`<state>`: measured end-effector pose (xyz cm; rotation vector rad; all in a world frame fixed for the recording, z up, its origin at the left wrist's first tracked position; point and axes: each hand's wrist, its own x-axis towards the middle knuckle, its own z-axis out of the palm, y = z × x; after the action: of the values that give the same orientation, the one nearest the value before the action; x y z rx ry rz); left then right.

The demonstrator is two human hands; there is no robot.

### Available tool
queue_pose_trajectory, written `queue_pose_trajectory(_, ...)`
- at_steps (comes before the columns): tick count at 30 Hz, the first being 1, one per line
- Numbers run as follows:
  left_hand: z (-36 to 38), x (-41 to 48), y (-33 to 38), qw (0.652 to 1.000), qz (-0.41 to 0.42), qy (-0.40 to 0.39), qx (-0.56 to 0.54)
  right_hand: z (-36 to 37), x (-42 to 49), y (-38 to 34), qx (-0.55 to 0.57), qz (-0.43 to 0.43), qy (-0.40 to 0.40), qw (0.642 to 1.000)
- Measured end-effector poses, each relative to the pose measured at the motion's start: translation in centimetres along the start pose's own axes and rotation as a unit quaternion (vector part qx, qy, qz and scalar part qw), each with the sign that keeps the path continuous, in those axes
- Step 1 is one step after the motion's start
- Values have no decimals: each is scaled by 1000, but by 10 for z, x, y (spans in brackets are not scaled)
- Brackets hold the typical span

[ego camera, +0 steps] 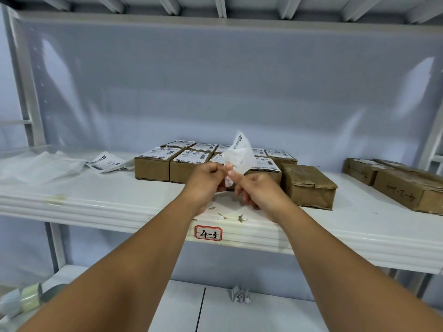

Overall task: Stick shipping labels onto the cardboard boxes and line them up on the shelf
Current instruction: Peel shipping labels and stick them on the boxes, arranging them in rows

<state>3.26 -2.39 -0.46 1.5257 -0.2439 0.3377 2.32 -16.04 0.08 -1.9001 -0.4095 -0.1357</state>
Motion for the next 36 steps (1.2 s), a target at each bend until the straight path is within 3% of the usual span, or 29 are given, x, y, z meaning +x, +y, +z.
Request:
queue_pose_trajectory(3, 2, -2, 1, 998, 14, -25, 53, 3, -1, -1, -41, -9, -11, 999)
queue_pose_trajectory(9, 1, -2, -1, 992, 1, -8, 127, 0, 0, 0, -9, 11, -27, 1000)
queue_pose_trajectory(20, -1, -1, 3, 999, -44, -14, 10, -6, 5, 3, 97, 23, -23, 995)
queue_pose_trajectory(27, -2, 2, 0, 1000, -23, 12, -4, -4, 6, 5, 68, 11, 1, 998)
queue_pose_trajectory(33, -2, -2, 2, 1000, -20, -12, -1, -4, 8, 7, 0, -24, 124, 992)
queue_pose_trajectory(36, -1, -5, 4, 999, -27, -32, -10, -5, 6, 7, 21, -42, 105, 993)
